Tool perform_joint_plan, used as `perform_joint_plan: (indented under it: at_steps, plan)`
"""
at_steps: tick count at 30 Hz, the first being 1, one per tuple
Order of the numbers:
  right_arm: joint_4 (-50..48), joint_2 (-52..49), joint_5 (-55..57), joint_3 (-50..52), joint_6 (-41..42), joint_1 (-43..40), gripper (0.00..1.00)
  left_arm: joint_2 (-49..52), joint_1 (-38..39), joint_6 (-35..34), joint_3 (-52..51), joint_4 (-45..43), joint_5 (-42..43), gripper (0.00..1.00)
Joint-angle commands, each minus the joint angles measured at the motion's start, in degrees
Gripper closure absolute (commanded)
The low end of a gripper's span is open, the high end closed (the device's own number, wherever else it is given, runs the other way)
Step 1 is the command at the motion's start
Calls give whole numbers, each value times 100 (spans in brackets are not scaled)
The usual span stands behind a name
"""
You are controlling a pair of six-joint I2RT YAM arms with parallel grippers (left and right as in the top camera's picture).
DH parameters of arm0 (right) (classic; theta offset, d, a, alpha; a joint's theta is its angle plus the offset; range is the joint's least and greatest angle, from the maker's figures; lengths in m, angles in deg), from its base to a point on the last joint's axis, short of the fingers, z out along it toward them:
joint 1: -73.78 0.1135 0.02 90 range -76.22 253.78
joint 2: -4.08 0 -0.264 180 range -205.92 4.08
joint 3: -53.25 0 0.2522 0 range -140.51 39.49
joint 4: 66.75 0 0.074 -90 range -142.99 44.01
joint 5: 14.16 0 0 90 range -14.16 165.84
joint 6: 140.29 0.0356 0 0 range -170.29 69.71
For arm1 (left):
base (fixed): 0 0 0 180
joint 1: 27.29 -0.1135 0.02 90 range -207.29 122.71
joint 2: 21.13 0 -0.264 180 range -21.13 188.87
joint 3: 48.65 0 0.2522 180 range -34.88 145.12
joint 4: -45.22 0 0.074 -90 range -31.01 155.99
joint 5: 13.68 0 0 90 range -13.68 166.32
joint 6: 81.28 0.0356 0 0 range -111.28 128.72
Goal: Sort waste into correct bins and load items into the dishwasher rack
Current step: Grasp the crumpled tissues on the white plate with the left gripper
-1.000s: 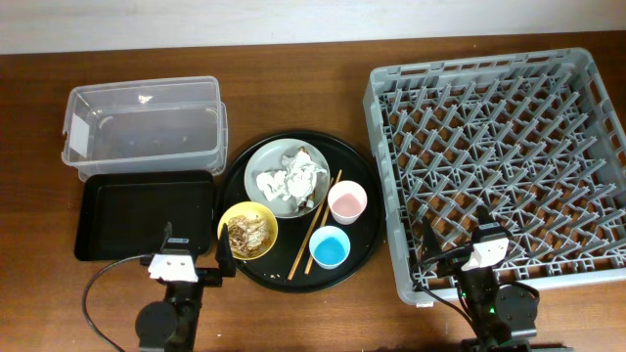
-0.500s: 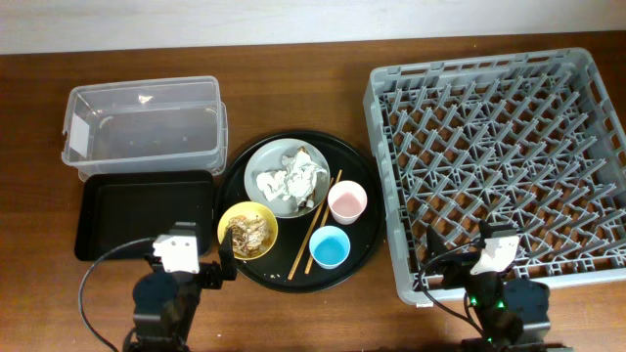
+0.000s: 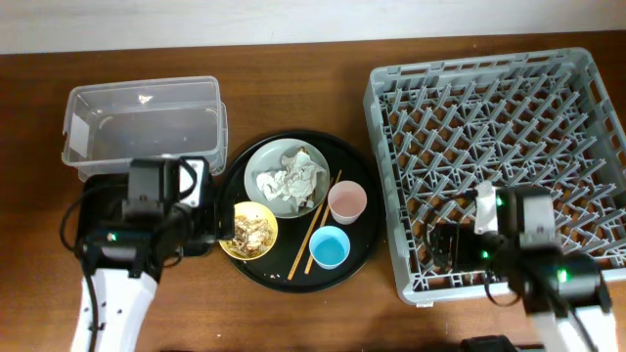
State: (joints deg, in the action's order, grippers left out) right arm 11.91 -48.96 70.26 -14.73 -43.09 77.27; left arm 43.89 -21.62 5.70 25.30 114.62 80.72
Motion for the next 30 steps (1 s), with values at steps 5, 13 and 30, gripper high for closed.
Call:
perform_joint_plan:
  at_steps: [5, 13, 30]
  plan:
    - [782, -1099, 28, -872, -114, 26, 1, 39, -9, -57, 356, -431, 608, 1]
    - [778, -990, 31, -885, -118, 26, 1, 1851, 750, 9, 356, -2345, 588, 2]
    - [778, -990, 28, -885, -116, 26, 1, 4107, 1121, 7, 354, -3099, 306, 75]
